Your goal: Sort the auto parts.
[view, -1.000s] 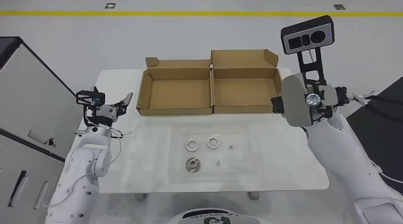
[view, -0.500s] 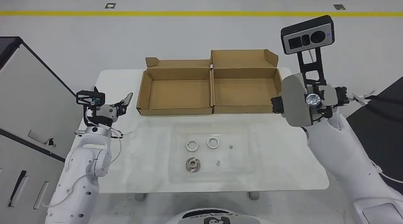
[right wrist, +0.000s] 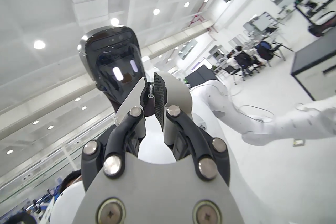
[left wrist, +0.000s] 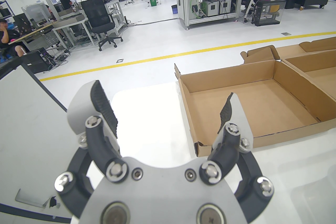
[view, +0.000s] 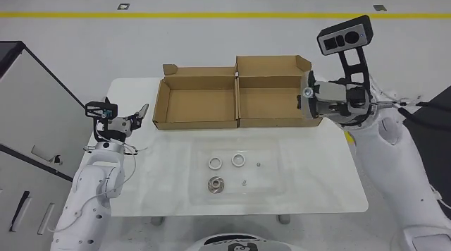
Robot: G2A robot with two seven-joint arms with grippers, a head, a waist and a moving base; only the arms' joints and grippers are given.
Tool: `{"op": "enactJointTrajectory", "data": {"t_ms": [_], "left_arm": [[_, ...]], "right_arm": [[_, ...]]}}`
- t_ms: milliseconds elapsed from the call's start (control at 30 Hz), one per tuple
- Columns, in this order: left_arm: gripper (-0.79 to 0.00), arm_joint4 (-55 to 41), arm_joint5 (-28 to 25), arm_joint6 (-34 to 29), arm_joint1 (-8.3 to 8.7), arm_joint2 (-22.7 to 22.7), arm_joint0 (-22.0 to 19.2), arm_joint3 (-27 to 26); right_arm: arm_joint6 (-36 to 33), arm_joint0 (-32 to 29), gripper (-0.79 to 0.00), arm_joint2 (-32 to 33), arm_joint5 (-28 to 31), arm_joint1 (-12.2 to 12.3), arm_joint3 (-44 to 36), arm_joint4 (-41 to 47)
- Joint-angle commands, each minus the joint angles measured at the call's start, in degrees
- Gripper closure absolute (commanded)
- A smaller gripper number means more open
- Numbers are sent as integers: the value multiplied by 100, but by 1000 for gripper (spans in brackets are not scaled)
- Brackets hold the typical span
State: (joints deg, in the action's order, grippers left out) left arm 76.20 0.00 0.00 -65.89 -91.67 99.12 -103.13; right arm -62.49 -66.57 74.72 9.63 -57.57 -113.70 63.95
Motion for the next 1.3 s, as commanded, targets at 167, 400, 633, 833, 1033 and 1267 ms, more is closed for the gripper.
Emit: {"op": "enactJointTrajectory", "data": {"t_ms": [167, 400, 633, 833, 1033, 1267], "left_arm": [[-785, 0, 0, 0, 0, 0, 0, 0], [-785, 0, 0, 0, 0, 0, 0, 0], [-785, 0, 0, 0, 0, 0, 0, 0], [-785, 0, 0, 0, 0, 0, 0, 0], [-785, 0, 0, 0, 0, 0, 0, 0], [-785, 0, 0, 0, 0, 0, 0, 0]], "right_arm": [[-469, -392, 0, 1357, -861, 238, 290, -1583], [-971, -63, 0, 2000, -1503, 473, 394, -3922], [-1215, 887, 0, 1189, -1349, 615, 575, -6840], [-1040, 1640, 0, -30, -1121, 560, 1159, -8484], [-781, 2162, 0, -1110, -1064, 419, 1898, -9659], [-418, 2458, 0, -1883, -1145, 238, 2897, -10323]]}}
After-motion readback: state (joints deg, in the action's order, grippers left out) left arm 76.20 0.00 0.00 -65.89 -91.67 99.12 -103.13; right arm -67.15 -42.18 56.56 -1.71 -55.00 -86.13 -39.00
